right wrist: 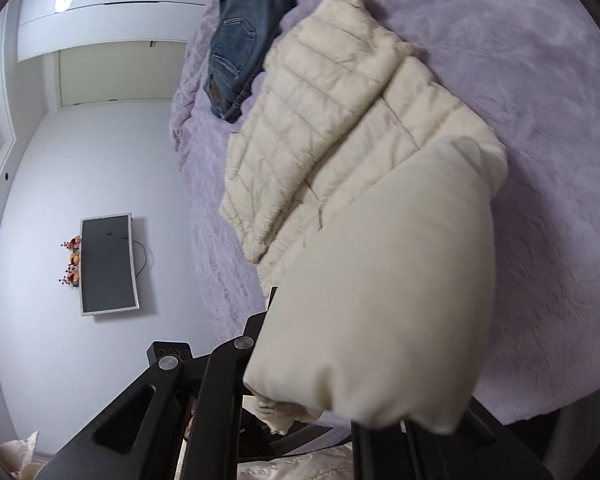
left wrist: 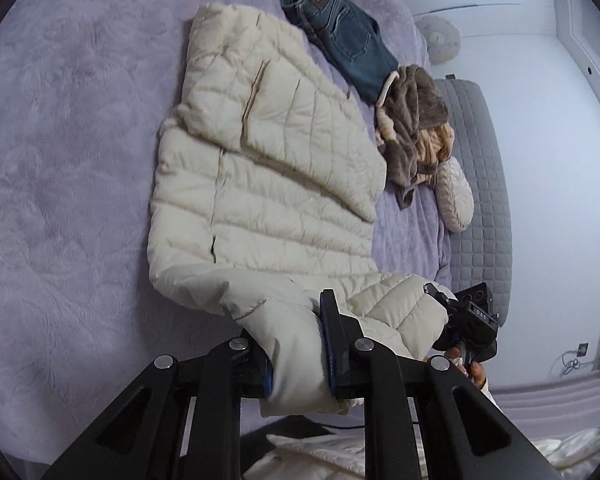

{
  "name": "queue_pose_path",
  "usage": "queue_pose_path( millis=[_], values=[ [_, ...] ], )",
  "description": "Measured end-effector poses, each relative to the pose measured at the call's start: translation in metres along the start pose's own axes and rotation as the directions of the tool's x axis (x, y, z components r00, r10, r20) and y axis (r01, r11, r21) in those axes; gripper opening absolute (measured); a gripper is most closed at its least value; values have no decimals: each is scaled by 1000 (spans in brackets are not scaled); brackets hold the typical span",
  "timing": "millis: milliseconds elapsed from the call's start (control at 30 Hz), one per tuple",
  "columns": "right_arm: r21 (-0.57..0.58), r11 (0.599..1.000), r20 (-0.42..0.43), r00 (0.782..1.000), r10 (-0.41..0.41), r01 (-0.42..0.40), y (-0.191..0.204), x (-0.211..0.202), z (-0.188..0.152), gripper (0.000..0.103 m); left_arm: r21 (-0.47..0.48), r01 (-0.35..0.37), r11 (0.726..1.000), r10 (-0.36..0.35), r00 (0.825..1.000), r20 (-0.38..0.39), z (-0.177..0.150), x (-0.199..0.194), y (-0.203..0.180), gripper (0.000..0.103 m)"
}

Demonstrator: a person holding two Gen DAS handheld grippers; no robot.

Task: Fold large clothes
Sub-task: 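Grasp the jacket hem with the left tool while the right tool grasps beside it, then fold the hem over toward the collar and open both tools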

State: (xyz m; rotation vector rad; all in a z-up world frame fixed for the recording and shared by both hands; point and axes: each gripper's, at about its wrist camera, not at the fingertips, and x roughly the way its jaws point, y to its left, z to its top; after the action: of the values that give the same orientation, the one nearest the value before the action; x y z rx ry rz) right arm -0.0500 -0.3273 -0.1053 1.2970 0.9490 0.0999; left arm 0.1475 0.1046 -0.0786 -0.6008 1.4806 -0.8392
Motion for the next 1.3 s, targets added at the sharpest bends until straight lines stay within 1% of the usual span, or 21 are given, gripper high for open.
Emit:
queue_pose_path(
  millis=[100,233,333,433,600,767,933,1000,1067,1133,1200,1233,1267,1300],
  values=[
    [-56,998,-4,999,37,-37,28,9,33,12,24,-6,1000,4,998,60,26,-5,-15,20],
    [-124,990,-16,998,58,-60,60,27,80,12,35,-49,998,44,992,122,72,0,-28,20],
    [-145,988,-21,999,50,-52,77,47,117,12,25,-86,996,80,981,177,111,6,-34,20],
    [-165,986,-21,999,28,-31,90,67,153,12,8,-132,991,128,969,213,148,15,-35,20],
    [-126,992,-16,999,-34,32,84,98,206,12,-13,-240,971,238,949,207,192,43,-25,20],
    [-114,989,-37,994,-102,97,68,131,234,12,-24,-327,945,326,928,179,215,72,-11,20],
    [-81,989,-38,992,-124,121,53,151,251,12,-38,-384,922,385,905,180,229,86,-9,20],
    [-69,990,-40,991,-127,124,50,157,258,12,-61,-409,910,413,894,173,232,88,-10,20],
    [-66,991,-53,991,-123,119,50,162,264,14,-61,-450,891,454,876,166,231,90,-15,21],
    [-83,987,-63,988,-140,134,54,164,265,14,-22,-503,864,498,848,182,228,90,-26,21],
    [-115,983,-71,986,-154,145,61,165,266,14,8,-531,847,518,830,205,224,88,-36,22],
    [-127,980,-72,984,-162,152,64,164,266,14,19,-540,842,524,824,217,222,86,-40,26],
    [-135,978,-74,983,-168,157,66,164,266,15,27,-552,834,531,814,234,220,84,-45,54],
    [-141,977,-76,982,-174,162,67,163,267,16,30,-577,816,550,792,264,218,81,-50,89]
  ],
)
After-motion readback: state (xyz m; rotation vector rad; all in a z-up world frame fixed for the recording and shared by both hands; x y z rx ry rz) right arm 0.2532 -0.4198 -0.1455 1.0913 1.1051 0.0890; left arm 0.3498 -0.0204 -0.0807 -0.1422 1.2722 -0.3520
